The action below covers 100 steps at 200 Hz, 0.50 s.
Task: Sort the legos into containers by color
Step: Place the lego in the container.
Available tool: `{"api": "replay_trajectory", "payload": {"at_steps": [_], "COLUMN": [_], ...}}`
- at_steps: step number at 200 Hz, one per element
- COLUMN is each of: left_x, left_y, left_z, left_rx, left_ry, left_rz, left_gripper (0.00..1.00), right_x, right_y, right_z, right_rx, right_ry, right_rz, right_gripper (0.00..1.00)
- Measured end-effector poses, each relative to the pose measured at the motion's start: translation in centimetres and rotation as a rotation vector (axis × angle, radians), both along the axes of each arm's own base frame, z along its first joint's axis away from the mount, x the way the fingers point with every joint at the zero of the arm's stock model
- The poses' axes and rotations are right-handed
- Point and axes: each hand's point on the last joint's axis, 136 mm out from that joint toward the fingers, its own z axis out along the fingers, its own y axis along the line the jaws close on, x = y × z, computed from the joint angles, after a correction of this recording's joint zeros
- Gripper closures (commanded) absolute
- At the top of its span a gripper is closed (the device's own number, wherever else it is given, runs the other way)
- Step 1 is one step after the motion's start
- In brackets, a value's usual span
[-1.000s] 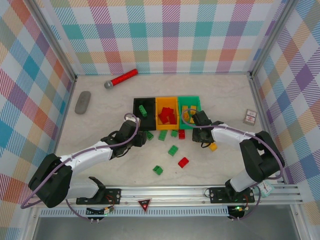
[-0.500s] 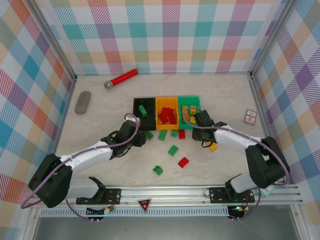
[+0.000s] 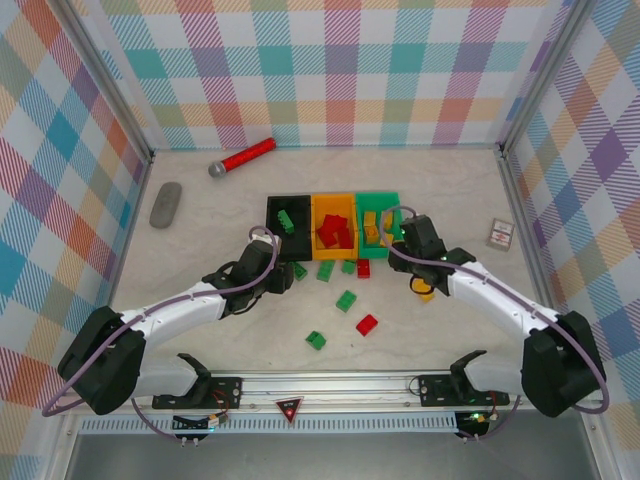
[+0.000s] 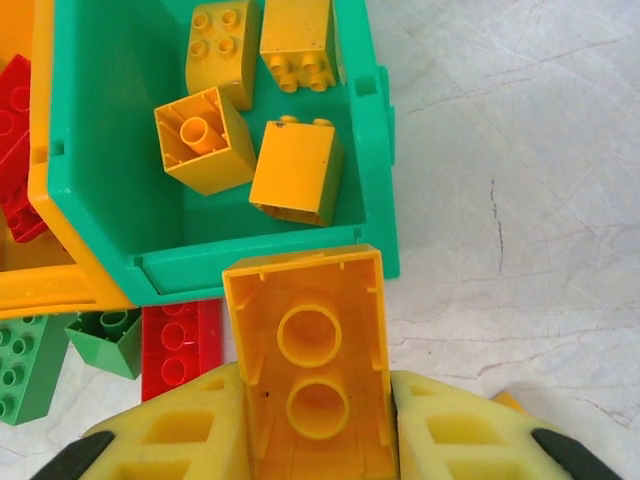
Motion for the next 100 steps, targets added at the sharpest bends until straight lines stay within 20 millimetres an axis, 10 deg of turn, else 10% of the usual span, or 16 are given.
{"api": "replay_trajectory", "payload": {"at_steps": [100], "left_x": [0.0], "left_y": [0.1], "left_z": [0.0], "left_rx": [0.003], "left_ry": [-0.001], "left_rz": [0.002], "left_gripper": [0.43], "right_x": [10.0], "right_y": [4.6], "right_z": [-0.4], "right_rx": [-0.064], "right_ry": [0.046], "right_rz": [0.08], "right_gripper": [0.63]}}
